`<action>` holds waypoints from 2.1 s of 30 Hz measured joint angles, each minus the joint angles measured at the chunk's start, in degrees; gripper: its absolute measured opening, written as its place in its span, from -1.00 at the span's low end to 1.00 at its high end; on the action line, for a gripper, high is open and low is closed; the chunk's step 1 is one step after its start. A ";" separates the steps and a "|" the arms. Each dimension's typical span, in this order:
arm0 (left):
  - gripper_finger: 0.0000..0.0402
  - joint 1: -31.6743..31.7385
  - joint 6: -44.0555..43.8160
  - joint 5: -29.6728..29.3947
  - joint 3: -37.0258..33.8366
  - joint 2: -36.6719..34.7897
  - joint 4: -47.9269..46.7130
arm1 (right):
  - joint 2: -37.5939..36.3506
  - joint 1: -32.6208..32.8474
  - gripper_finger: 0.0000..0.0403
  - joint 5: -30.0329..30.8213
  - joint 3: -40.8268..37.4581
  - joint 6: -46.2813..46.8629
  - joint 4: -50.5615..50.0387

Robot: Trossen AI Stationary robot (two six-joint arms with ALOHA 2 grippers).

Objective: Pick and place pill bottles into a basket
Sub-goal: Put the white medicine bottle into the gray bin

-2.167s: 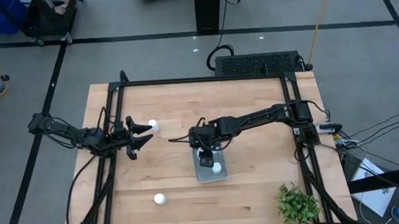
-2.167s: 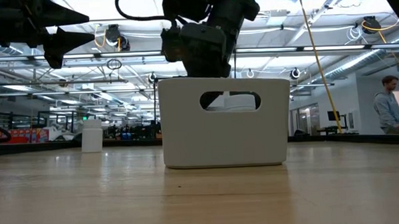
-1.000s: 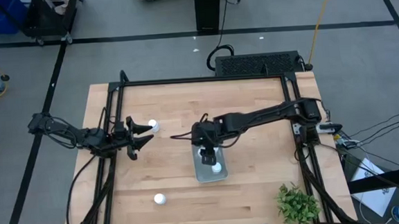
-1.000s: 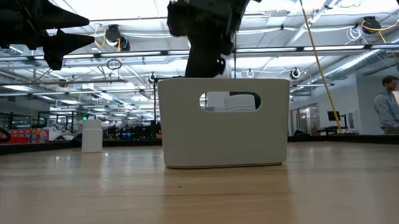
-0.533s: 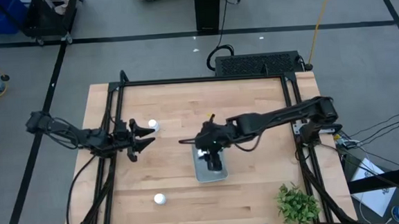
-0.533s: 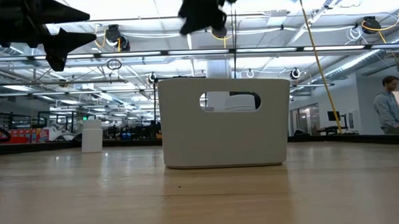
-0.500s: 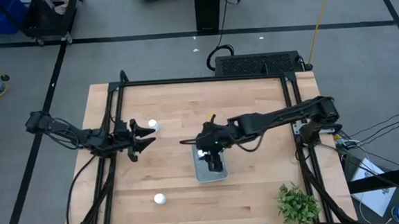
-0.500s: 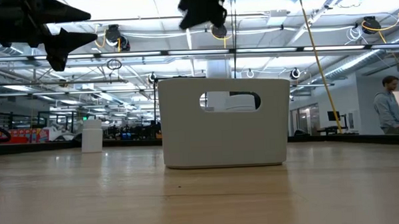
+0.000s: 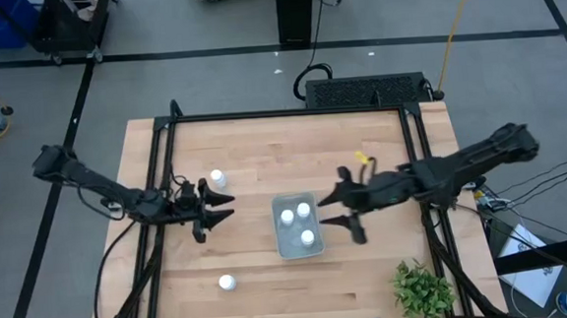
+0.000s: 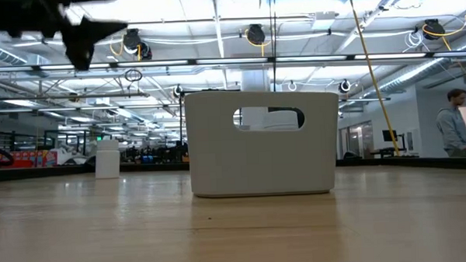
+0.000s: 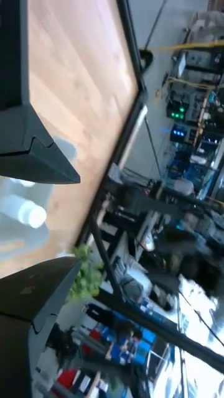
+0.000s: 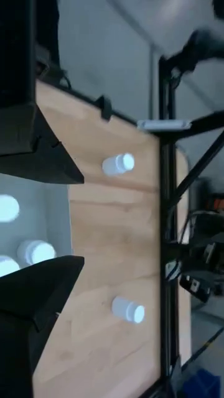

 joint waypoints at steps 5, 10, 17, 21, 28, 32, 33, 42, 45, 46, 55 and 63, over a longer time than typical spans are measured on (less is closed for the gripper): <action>0.04 -4.07 -1.35 -3.90 13.91 9.42 -11.68 | -10.43 2.27 -0.04 -0.16 -14.34 2.63 13.97; 0.04 -8.48 -6.57 -4.76 27.68 17.48 -27.48 | -17.31 4.91 -0.04 -4.32 -22.74 1.20 23.16; 0.04 -18.37 -13.86 -10.31 39.01 27.69 -38.22 | -23.67 10.78 -0.04 -9.25 -29.44 -0.66 29.36; 0.04 -23.26 -17.22 -16.14 45.55 35.37 -39.37 | -25.62 13.57 -0.04 -9.22 -32.24 -1.98 34.56; 0.05 -25.98 -30.84 -19.56 60.35 45.88 -66.15 | -27.04 15.74 -0.04 -9.29 -32.52 -3.36 39.03; 0.09 -25.61 -50.27 -11.01 65.23 50.43 -91.01 | -27.02 16.03 -0.04 -9.29 -32.52 -4.24 38.95; 0.12 -25.24 -53.87 -7.65 65.61 51.29 -94.84 | -27.02 16.02 -0.04 -9.20 -32.52 -4.63 38.95; 0.37 -24.48 -63.93 4.28 65.71 53.63 -99.73 | -26.99 15.99 -0.04 -9.08 -32.52 -6.51 38.75; 0.40 -23.51 -64.83 7.83 65.71 53.58 -99.10 | -26.99 15.99 -0.04 -9.09 -32.52 -5.90 37.95; 0.40 -23.25 -64.83 8.55 65.72 53.57 -99.05 | -26.99 15.99 -0.04 -9.09 -32.52 -5.57 37.73; 0.33 -22.61 -67.13 12.62 62.64 53.57 -97.87 | -26.86 15.97 -0.04 -9.09 -32.52 -4.89 37.40; 0.30 -22.74 -65.62 11.81 58.79 53.57 -88.20 | -26.86 15.97 -0.04 -9.09 -32.52 -4.89 37.39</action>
